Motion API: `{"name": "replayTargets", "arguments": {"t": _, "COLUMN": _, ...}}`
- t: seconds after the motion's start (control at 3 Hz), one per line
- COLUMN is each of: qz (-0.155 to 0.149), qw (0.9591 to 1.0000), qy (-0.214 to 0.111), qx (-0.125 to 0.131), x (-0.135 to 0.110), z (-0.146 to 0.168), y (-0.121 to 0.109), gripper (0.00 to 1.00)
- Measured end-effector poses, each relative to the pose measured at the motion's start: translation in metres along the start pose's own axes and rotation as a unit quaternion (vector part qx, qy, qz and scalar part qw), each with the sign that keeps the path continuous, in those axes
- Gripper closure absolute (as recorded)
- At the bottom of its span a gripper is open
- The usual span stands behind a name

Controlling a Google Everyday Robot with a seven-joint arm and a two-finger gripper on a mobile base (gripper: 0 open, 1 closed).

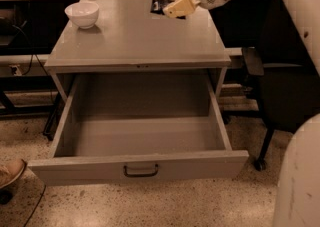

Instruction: Place rxbar blueberry into top drawer

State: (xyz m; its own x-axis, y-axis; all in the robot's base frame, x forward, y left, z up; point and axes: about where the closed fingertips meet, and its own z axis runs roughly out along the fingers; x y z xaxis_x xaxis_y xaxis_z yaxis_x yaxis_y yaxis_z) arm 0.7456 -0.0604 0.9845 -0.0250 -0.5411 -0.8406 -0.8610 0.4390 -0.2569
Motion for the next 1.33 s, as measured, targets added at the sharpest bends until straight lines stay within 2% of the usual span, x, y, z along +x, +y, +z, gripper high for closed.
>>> {"name": "replayTargets", "arguments": {"t": 0.33, "qz": 0.001, "qw": 1.0, "qy": 0.001, "qx": -0.001, "x": 0.001, "z": 0.001, "y": 0.0, "gripper": 1.0}}
{"name": "replayTargets", "arguments": {"t": 0.67, "qz": 0.006, "qw": 0.9999, "qy": 0.005, "qx": -0.015, "x": 0.012, "z": 0.002, "y": 0.017, "gripper": 1.0}}
{"name": "replayTargets", "arguments": {"t": 1.0, "qz": 0.028, "qw": 0.9987, "qy": 0.005, "qx": -0.044, "x": 0.018, "z": -0.027, "y": 0.075, "gripper": 1.0}}
{"name": "replayTargets", "arguments": {"t": 1.33, "qz": 0.054, "qw": 0.9929, "qy": 0.046, "qx": -0.096, "x": 0.055, "z": -0.021, "y": 0.142, "gripper": 1.0}}
